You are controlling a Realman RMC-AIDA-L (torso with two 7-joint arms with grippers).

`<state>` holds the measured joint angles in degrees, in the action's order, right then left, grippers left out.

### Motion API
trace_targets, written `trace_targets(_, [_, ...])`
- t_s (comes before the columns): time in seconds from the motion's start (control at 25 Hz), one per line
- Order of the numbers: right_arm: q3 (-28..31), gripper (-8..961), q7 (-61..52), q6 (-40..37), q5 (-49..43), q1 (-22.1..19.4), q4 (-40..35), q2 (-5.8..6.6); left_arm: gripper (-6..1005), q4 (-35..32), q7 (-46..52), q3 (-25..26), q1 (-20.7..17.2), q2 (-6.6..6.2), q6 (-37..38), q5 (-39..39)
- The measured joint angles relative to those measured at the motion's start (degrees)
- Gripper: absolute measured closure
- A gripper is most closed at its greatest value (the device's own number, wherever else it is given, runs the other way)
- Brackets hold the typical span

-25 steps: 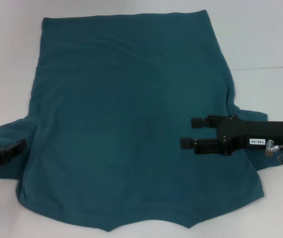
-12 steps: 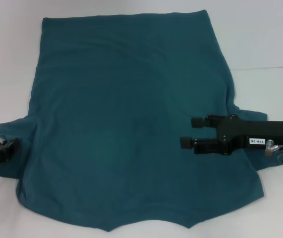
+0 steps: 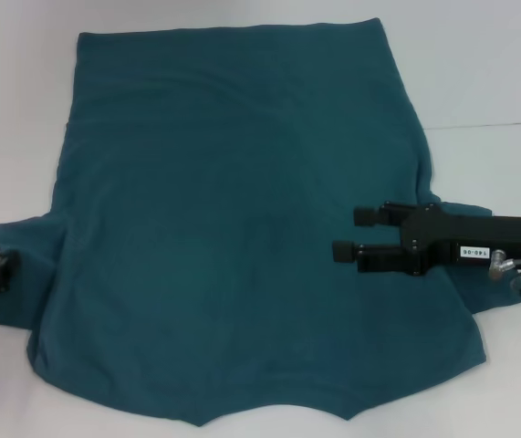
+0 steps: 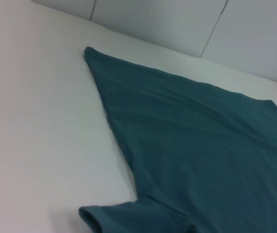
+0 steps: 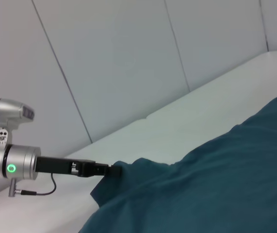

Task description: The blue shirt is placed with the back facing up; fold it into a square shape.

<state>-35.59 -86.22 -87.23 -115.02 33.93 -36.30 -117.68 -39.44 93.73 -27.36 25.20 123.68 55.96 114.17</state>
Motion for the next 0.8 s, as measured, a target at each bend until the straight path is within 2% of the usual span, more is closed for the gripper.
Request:
trace_targets(0.32, [0.00,54,0.16,1.39,0.42,0.15,1.17,-0.34,998,-2.25,0.33,0.05,-0.01,-0.72,-3.22,-0.07])
trace_targets(0.8, [0.00,53,0.02,1.55,0.42,0.48,2.03,-0.35,998,-2.58,-0.07,-0.15,2.40,-1.78,-7.24,-0.02])
